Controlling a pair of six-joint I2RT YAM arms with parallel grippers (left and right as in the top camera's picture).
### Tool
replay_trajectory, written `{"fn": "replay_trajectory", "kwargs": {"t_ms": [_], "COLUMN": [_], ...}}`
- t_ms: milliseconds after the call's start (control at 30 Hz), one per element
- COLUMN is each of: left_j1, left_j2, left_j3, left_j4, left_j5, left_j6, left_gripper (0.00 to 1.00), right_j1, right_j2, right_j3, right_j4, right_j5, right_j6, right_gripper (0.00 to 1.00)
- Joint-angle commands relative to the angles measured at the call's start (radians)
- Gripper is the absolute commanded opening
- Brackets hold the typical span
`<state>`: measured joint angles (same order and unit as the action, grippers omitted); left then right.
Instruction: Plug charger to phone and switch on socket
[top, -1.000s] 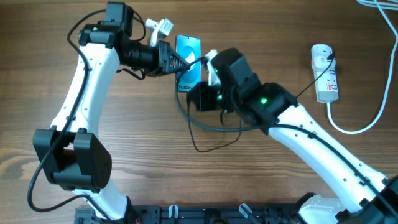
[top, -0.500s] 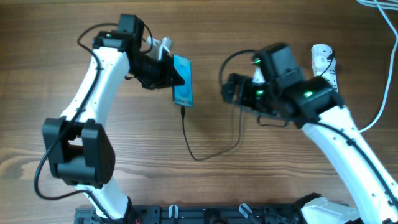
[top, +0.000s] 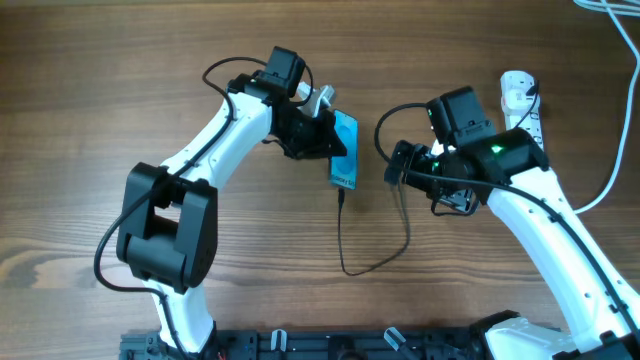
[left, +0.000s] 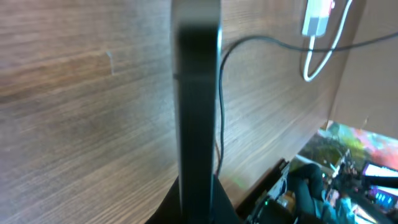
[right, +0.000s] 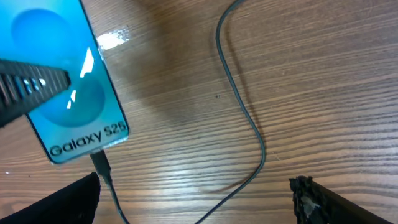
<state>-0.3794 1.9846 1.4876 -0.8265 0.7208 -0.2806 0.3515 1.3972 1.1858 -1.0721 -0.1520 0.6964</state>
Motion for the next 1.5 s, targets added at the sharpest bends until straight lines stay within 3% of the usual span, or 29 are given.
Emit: {"fn": "replay_trajectory", "kwargs": {"t_ms": [0, 200, 500, 967, 1467], "left_j1": [-0.003, -0.038, -0.041, -0.042, -0.042], "left_j2": [0.027, 0.101, 0.150, 0.157, 0.157], "left_j3": [0.001, 0.001, 0.001, 0.001, 0.001], "left_j4": [0.032, 0.061, 0.109, 0.135, 0.119], "left_j5": [-0.009, 0.066, -0.059, -0.128, -0.140], "left_j6": [-0.055, -0.034, -0.034, -0.035, -0.034], "left_gripper": [0.04, 0.04, 0.04, 0.04, 0.18], "right_j1": [-0.002, -0.002, -0.002, -0.002, -0.002], "right_j2": [0.008, 0.008, 0.008, 0.013, 0.013], "right_j3": [-0.003, -0.003, -0.003, -0.003, -0.003], "right_j4": [0.014, 0.033, 0.044, 0.054, 0.054], "right_j5": [-0.014, -0.013, -0.012, -0.005, -0.005], "right_j6": [0.026, 0.063, 0.062, 0.062, 0.062], "right_gripper": [1.00, 1.00, 1.00, 1.00, 1.00]}}
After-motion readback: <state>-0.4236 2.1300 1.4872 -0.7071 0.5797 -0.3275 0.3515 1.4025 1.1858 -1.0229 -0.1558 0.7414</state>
